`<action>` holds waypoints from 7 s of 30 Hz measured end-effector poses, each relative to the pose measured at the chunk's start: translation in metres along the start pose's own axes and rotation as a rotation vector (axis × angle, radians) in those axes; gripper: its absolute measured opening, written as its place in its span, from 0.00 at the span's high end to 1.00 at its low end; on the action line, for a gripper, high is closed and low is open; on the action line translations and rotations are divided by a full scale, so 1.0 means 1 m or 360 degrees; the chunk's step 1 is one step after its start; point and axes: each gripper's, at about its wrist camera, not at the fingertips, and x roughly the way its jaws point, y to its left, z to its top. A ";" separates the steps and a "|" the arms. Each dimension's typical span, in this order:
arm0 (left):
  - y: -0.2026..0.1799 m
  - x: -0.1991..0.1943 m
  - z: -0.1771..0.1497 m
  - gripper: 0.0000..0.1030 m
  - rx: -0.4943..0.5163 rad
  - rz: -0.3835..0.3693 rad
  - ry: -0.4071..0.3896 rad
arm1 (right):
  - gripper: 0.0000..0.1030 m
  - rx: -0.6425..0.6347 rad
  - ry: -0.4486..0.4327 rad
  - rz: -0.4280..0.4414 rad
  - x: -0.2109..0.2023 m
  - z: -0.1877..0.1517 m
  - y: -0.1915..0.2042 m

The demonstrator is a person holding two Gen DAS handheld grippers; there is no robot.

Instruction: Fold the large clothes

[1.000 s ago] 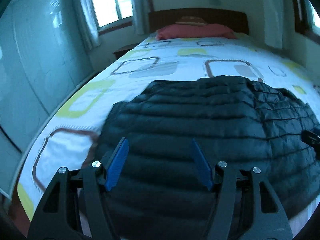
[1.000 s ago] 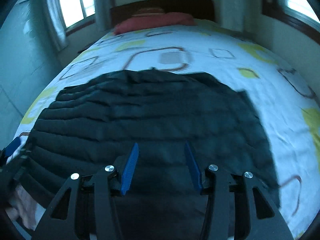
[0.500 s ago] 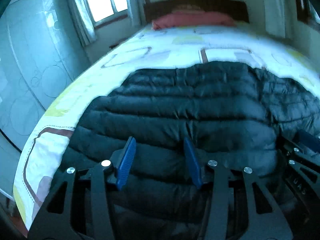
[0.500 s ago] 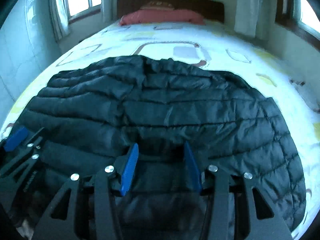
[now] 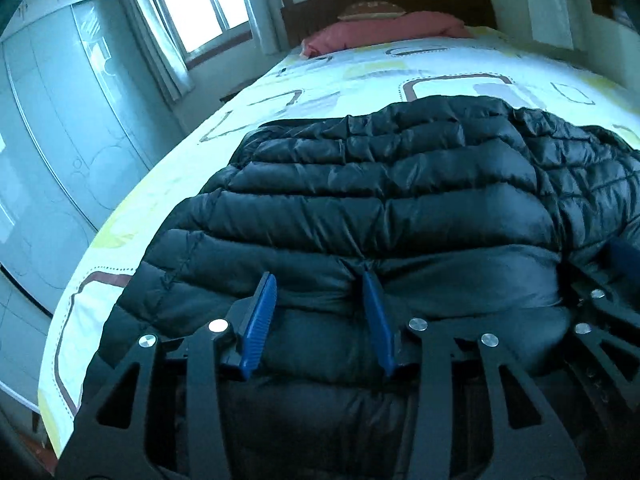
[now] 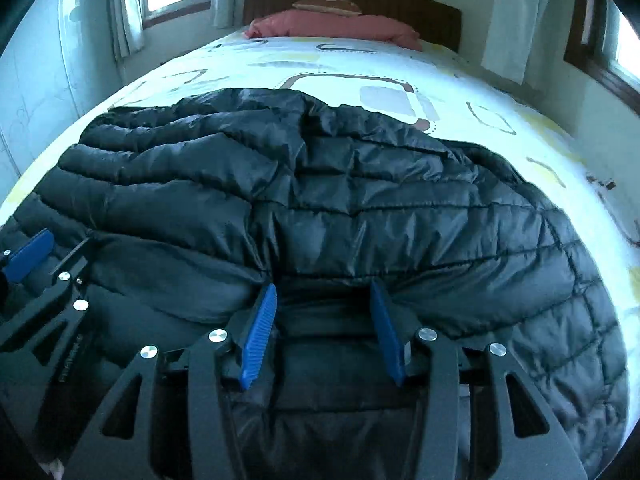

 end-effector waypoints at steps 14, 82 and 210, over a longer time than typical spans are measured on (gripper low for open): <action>0.007 -0.003 -0.004 0.58 -0.0055 -0.0062 -0.0022 | 0.52 -0.0017 -0.0073 -0.0049 0.008 -0.020 0.006; 0.191 0.074 -0.051 0.25 -0.1322 -0.1243 0.0398 | 0.53 -0.0044 -0.0141 -0.0140 0.005 -0.031 0.022; -0.002 -0.013 0.016 0.20 -0.1112 -0.1491 0.0305 | 0.72 0.1126 -0.0006 0.0915 -0.031 -0.055 -0.270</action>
